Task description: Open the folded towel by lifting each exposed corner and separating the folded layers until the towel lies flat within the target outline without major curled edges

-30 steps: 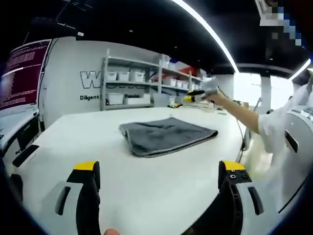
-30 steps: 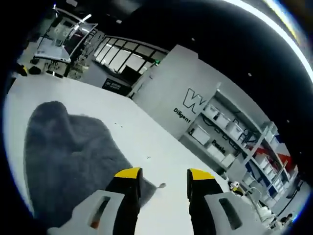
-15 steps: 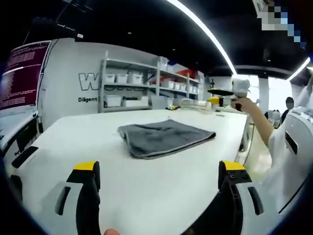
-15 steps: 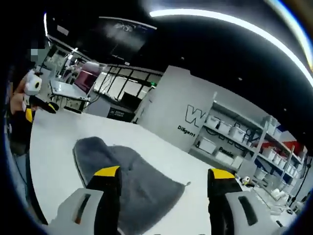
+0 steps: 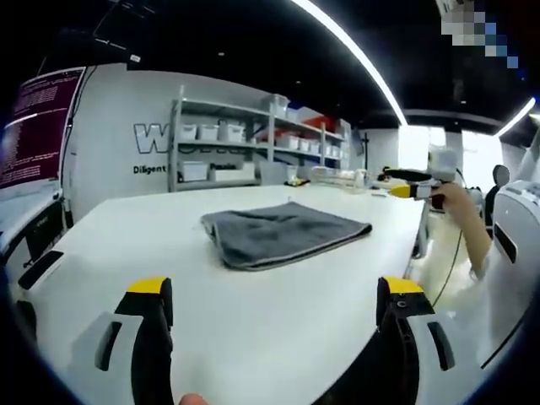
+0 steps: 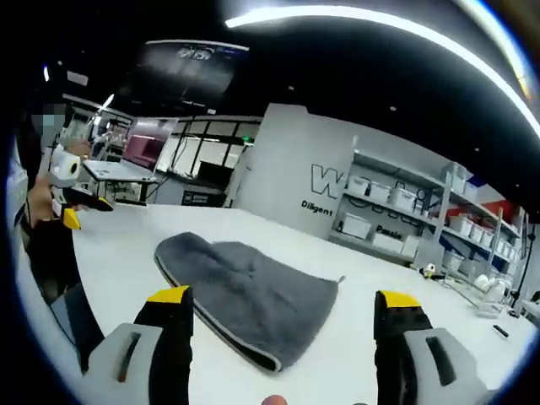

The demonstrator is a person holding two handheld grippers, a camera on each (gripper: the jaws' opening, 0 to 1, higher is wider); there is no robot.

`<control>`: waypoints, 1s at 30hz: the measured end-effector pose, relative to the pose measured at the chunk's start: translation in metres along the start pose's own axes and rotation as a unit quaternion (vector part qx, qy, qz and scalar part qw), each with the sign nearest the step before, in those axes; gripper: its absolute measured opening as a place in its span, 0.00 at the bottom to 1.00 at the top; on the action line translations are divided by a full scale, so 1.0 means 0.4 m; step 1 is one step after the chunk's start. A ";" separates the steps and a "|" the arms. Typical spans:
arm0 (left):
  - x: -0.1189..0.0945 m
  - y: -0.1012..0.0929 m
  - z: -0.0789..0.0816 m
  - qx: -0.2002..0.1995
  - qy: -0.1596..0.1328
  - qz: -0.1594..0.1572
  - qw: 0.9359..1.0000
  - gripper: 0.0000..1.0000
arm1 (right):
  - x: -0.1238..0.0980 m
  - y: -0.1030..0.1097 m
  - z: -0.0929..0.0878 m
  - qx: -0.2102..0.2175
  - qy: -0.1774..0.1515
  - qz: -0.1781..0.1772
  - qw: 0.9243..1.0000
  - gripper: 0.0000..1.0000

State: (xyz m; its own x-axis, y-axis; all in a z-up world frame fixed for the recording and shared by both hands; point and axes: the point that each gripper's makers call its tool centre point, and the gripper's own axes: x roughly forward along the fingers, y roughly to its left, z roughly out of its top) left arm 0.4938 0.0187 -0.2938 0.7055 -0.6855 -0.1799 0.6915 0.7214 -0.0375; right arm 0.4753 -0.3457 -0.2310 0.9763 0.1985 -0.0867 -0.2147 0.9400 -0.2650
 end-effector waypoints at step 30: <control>-0.005 0.005 -0.014 0.001 0.010 0.004 1.000 0.99 | 0.018 0.160 -0.119 -0.033 0.087 0.043 0.995 0.99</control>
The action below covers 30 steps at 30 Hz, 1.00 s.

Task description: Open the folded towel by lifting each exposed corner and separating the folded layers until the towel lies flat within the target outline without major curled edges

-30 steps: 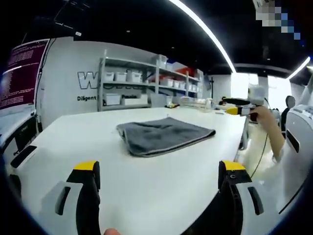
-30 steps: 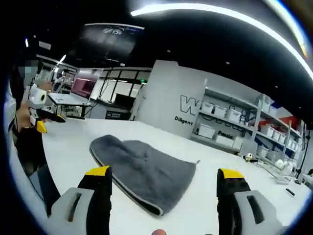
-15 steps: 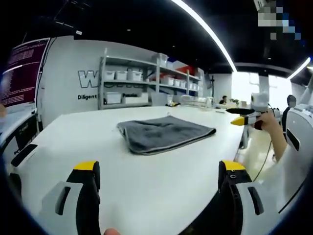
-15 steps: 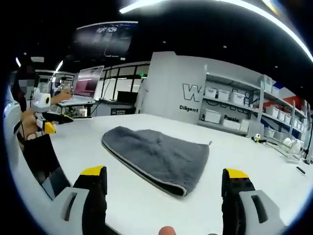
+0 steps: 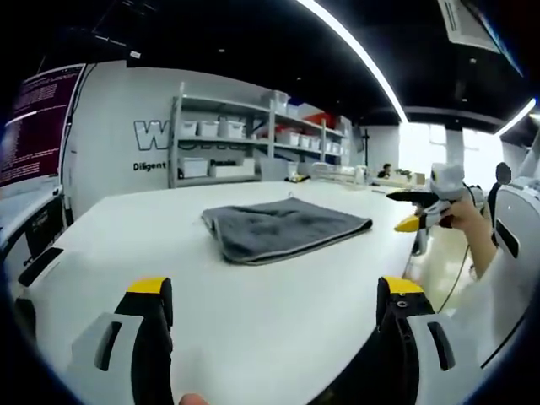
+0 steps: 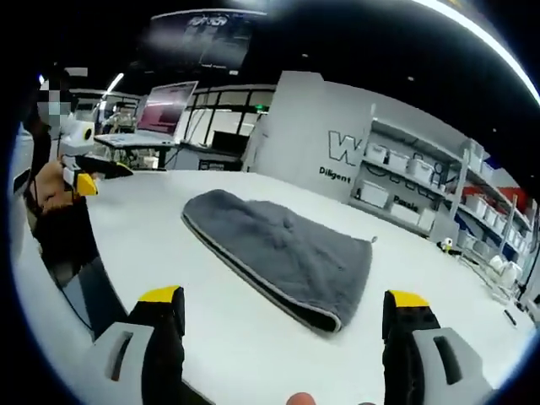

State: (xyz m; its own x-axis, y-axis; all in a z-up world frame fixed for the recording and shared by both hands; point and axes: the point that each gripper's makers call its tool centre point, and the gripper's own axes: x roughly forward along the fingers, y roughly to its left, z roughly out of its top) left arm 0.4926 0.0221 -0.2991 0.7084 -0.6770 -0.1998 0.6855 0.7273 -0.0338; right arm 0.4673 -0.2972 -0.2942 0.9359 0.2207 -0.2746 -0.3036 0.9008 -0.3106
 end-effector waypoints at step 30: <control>-0.036 0.028 -0.006 -0.004 -0.002 0.025 1.000 0.99 | 0.373 0.446 0.279 -0.343 -0.089 0.239 0.904 0.37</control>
State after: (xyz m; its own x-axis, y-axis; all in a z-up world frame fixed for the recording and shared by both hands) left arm 0.4895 0.0402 -0.2988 0.7423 -0.6405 -0.1968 0.6479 0.7610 -0.0327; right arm 0.5730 -0.0618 -0.2890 0.6644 0.6354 -0.3936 -0.6627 0.2572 -0.7033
